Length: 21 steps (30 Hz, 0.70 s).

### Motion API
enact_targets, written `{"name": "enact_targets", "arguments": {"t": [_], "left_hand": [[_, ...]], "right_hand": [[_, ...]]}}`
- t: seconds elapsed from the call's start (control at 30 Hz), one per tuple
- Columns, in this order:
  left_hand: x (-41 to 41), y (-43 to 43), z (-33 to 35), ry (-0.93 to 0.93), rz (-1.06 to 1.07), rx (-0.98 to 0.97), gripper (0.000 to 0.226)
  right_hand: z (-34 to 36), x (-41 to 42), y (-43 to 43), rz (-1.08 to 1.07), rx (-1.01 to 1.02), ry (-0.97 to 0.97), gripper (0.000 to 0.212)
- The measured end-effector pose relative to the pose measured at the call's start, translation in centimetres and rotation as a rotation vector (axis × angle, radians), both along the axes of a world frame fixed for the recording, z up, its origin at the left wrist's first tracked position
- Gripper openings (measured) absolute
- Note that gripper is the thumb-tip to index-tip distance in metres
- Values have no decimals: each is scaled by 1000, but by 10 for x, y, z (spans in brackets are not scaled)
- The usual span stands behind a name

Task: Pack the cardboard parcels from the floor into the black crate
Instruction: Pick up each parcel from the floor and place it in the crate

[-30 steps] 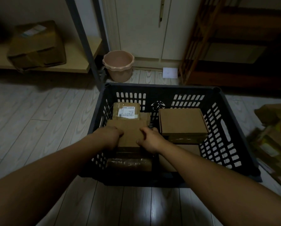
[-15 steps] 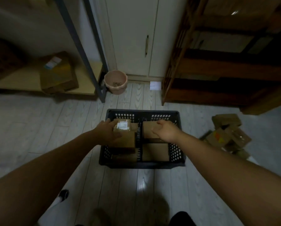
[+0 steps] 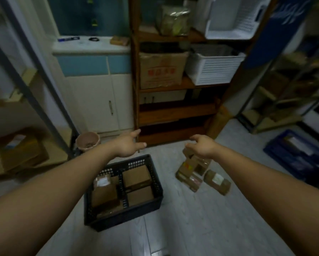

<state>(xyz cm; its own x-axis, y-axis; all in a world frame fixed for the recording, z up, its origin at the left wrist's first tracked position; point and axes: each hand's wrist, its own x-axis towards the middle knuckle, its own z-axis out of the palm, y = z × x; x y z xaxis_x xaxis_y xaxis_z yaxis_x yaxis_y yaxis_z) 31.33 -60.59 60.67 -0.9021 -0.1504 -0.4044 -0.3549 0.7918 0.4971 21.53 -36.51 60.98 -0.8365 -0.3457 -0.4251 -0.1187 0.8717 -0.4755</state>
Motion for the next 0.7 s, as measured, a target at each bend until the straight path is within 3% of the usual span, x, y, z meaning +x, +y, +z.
{"name": "enact_targets", "arguments": {"t": [0.37,0.57,0.7], "left_hand": [[-58,193,62,29,-186,-65,71],[-95,317,52,28,-187,-11,71],[-118,365,38,-44,-223,-33,73]], "right_hand": [[49,-2,215,-111,33,99,57],[47,-31,356,-122,80,54,58],[37,-58,400,-120,103,20,58]]}}
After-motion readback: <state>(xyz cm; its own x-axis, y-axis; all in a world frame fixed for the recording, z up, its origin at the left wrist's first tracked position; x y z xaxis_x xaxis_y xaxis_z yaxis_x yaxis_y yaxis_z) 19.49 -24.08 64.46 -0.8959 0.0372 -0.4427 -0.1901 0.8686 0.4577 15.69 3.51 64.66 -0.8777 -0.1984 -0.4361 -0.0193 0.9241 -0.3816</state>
